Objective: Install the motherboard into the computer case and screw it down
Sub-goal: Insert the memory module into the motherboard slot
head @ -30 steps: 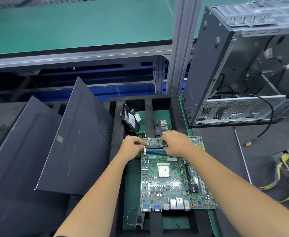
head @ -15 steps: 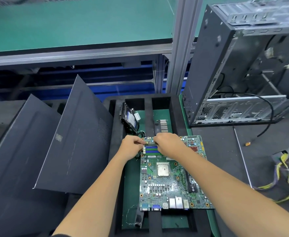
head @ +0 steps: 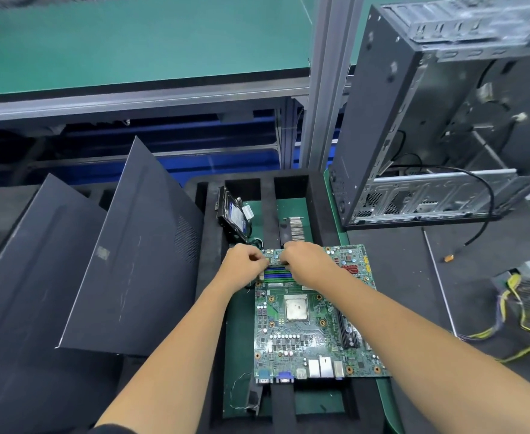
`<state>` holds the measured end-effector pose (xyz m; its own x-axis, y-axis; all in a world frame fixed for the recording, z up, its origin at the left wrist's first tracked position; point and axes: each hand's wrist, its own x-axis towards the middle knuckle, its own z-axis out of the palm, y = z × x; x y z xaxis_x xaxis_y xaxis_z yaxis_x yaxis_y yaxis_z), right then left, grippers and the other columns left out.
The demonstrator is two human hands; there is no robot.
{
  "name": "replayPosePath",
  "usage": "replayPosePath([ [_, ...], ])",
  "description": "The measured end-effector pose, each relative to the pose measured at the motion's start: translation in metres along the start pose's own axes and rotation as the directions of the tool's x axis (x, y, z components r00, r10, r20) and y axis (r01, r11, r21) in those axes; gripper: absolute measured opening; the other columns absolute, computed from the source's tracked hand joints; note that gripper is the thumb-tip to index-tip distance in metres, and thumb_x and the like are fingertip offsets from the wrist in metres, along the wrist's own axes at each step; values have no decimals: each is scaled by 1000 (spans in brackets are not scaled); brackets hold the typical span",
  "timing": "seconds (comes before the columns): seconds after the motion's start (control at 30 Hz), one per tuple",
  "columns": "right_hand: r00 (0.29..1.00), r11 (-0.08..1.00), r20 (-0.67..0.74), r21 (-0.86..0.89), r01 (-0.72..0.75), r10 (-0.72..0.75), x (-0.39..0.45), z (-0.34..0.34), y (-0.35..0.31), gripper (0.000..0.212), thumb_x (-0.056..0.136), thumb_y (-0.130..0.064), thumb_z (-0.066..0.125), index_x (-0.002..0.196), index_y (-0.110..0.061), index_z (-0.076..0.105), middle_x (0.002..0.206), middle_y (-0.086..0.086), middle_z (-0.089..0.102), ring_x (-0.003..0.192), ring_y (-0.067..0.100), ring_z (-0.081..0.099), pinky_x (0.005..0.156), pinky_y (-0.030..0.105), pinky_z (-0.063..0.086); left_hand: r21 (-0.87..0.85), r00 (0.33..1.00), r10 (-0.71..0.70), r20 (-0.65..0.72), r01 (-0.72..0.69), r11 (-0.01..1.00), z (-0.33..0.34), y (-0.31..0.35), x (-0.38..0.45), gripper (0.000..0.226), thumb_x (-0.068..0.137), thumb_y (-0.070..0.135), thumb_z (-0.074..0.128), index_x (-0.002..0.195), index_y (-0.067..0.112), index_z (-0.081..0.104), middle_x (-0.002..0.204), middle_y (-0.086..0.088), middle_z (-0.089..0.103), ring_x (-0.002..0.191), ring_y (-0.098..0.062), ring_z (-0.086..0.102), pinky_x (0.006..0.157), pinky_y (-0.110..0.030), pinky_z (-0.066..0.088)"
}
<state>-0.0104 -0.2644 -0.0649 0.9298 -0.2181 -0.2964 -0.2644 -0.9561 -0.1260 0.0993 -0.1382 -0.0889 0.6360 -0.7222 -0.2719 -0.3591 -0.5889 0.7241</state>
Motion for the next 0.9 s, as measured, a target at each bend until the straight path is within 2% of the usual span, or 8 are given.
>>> replayPosePath([
  [0.07, 1000, 996, -1, 85, 8, -8, -3, -1, 8, 5, 93, -12, 58, 94, -10, 62, 94, 3, 53, 88, 24, 56, 69, 35, 45, 18, 997, 60, 43, -61, 998, 2, 4, 0, 6, 83, 22, 70, 78, 19, 71, 73, 5, 69, 63, -9, 61, 60, -22, 51],
  [0.1, 1000, 990, -11, 138, 0, 1, -5, -3, 14, 3, 91, -15, 60, 91, -12, 59, 93, 1, 53, 87, 22, 54, 70, 34, 45, 25, 995, 76, 67, -78, 997, 4, 6, 0, 4, 84, 22, 70, 81, 19, 71, 75, 5, 68, 61, -8, 61, 60, -23, 52],
  [0.2, 996, 952, -16, 294, -81, 90, -13, -7, 38, 4, 87, -15, 65, 87, -14, 61, 89, -2, 58, 83, 18, 56, 74, 32, 47, 108, 994, 91, 63, -98, 989, 9, 9, 1, 9, 86, 24, 69, 84, 16, 73, 84, 4, 69, 75, -13, 61, 71, -30, 52],
  [0.33, 980, 891, 31, 413, -190, 194, -22, -4, 52, 12, 89, -20, 66, 78, -15, 66, 79, -1, 64, 73, 18, 61, 66, 30, 46, 99, 999, 32, 25, -35, 995, 13, 11, 2, 9, 85, 24, 71, 83, 18, 75, 82, 8, 69, 80, -10, 61, 75, -29, 49],
  [0.5, 958, 862, 28, 430, -268, 284, -22, 1, 48, 14, 89, -20, 67, 82, -10, 73, 79, 4, 69, 71, 19, 61, 67, 29, 46, 167, 1000, -17, 6, 16, 986, 14, 18, 3, 9, 84, 21, 72, 80, 14, 76, 70, 12, 63, 67, -9, 60, 72, -33, 54],
  [0.6, 956, 852, 42, 444, -278, 290, -22, -2, 47, 15, 89, -18, 68, 77, -9, 71, 71, 2, 66, 68, 17, 60, 70, 31, 49, 199, 999, -52, 0, 51, 979, 14, 22, 4, 11, 83, 20, 72, 76, 13, 75, 73, 11, 64, 67, -12, 60, 71, -34, 55],
  [0.77, 948, 855, 66, 415, -310, 312, -20, -6, 44, 31, 88, -12, 66, 59, -11, 56, 64, 4, 60, 72, 23, 61, 75, 34, 54, 226, 995, -103, -1, 101, 969, 17, 26, 7, 11, 83, 16, 71, 75, 10, 74, 87, 4, 71, 82, -16, 63, 76, -37, 55],
  [0.9, 948, 866, 63, 390, -311, 312, -18, -9, 40, 41, 88, -6, 64, 53, -15, 44, 59, 1, 53, 70, 22, 58, 82, 35, 53, 239, 992, -126, -8, 125, 963, 18, 28, 10, 13, 82, 12, 70, 69, 10, 72, 84, 3, 71, 80, -17, 64, 75, -39, 56],
])
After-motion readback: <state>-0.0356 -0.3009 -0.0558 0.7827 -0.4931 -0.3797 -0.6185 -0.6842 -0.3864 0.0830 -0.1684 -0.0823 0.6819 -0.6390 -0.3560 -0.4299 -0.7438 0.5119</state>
